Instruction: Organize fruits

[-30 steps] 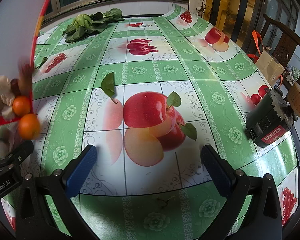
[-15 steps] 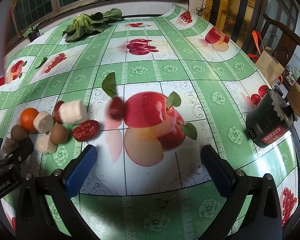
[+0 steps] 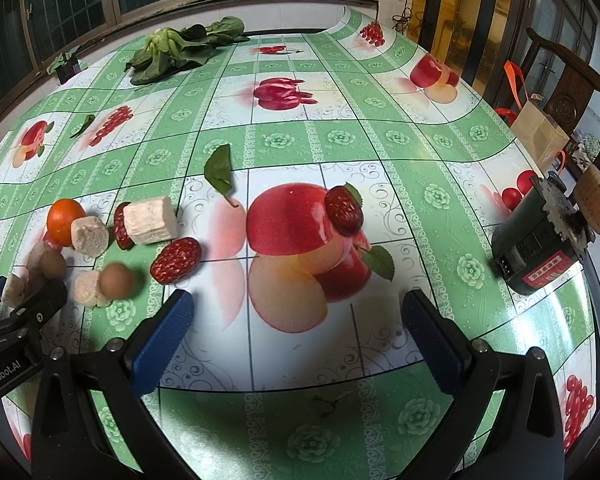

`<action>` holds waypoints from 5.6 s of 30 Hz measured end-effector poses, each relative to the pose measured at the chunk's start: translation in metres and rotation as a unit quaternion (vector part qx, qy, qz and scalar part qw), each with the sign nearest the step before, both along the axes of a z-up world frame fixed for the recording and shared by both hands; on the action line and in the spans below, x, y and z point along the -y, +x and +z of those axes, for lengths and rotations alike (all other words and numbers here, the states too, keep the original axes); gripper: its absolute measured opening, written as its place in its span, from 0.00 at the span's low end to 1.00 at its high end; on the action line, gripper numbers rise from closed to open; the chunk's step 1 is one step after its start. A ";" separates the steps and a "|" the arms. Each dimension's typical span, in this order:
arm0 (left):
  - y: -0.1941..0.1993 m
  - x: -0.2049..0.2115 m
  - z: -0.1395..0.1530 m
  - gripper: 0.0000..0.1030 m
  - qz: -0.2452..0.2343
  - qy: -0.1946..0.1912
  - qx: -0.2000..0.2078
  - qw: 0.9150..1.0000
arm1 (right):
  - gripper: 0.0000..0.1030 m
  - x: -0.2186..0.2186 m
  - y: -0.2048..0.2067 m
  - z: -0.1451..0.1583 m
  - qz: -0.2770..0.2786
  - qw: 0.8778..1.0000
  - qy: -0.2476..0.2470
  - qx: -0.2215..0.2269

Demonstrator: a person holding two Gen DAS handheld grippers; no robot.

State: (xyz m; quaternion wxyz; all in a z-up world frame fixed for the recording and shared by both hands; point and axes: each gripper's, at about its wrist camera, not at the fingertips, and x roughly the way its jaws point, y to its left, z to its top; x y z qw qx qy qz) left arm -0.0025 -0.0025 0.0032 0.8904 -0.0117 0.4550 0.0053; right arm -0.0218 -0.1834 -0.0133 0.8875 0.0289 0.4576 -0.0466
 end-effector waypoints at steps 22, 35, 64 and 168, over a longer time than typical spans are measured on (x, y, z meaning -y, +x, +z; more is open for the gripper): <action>0.000 0.000 0.000 1.00 0.000 0.000 0.000 1.000 | 1.00 0.000 0.000 0.001 0.000 1.000 0.001 0.000; 0.000 -0.002 0.000 1.00 0.000 0.000 0.000 1.000 | 1.00 0.000 0.000 0.001 0.001 1.000 0.001 -0.001; -0.172 0.028 0.049 1.00 -0.276 0.008 0.065 0.959 | 1.00 0.035 -0.014 0.032 -0.026 0.996 0.024 0.079; -0.197 -0.207 0.065 0.30 0.193 0.025 0.106 0.975 | 0.35 -0.293 -0.055 0.040 0.435 0.821 0.355 -0.103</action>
